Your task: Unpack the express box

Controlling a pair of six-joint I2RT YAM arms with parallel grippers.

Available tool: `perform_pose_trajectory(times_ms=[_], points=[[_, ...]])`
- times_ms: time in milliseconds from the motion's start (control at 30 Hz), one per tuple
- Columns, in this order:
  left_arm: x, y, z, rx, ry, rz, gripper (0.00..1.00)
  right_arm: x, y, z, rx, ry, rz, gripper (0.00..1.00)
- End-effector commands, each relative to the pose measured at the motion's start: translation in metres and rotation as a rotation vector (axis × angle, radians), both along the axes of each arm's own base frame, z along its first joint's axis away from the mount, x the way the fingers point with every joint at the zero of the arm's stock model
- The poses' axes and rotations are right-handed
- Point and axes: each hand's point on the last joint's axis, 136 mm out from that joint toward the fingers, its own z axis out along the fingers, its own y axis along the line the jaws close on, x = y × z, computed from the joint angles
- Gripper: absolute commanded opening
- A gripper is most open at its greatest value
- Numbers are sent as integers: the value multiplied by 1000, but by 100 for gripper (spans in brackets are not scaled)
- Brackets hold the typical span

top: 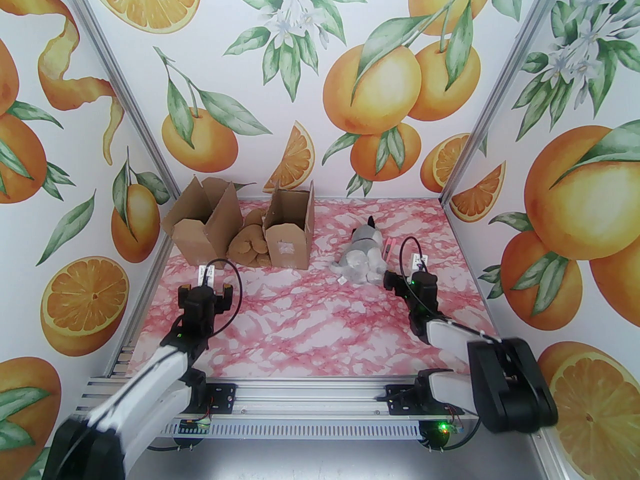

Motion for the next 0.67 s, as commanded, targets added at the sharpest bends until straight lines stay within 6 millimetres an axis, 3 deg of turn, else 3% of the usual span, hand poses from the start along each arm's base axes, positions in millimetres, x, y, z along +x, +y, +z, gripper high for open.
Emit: perform_pose_trajectory(times_ms=[0,67,133,167,200,233,300,367,633], points=[[54,-32,43,-8,-228,-169,100,30,21,44,-24,-260,120,100],[76,-32,39,33,-215,-185,100,31,28,40,-63,-296,124,100],[92,-34,39,-5,-278,-226,100,39,16,35,-70,-214,45,100],[101,-33,24,-41,-256,-247,100,42,6,38,-85,-244,-34,100],[103,-33,13,-39,-249,-254,100,35,-5,35,-97,-211,-120,100],[107,-31,18,-34,-301,-249,100,32,-11,38,-99,-228,-171,100],[108,-27,11,-89,-220,-248,100,32,-8,40,-119,-255,-167,100],[109,-37,13,-81,-248,-305,100,36,-7,38,-112,-224,-157,100],[108,-31,12,-87,-242,-276,100,39,10,35,-112,-222,-47,100]])
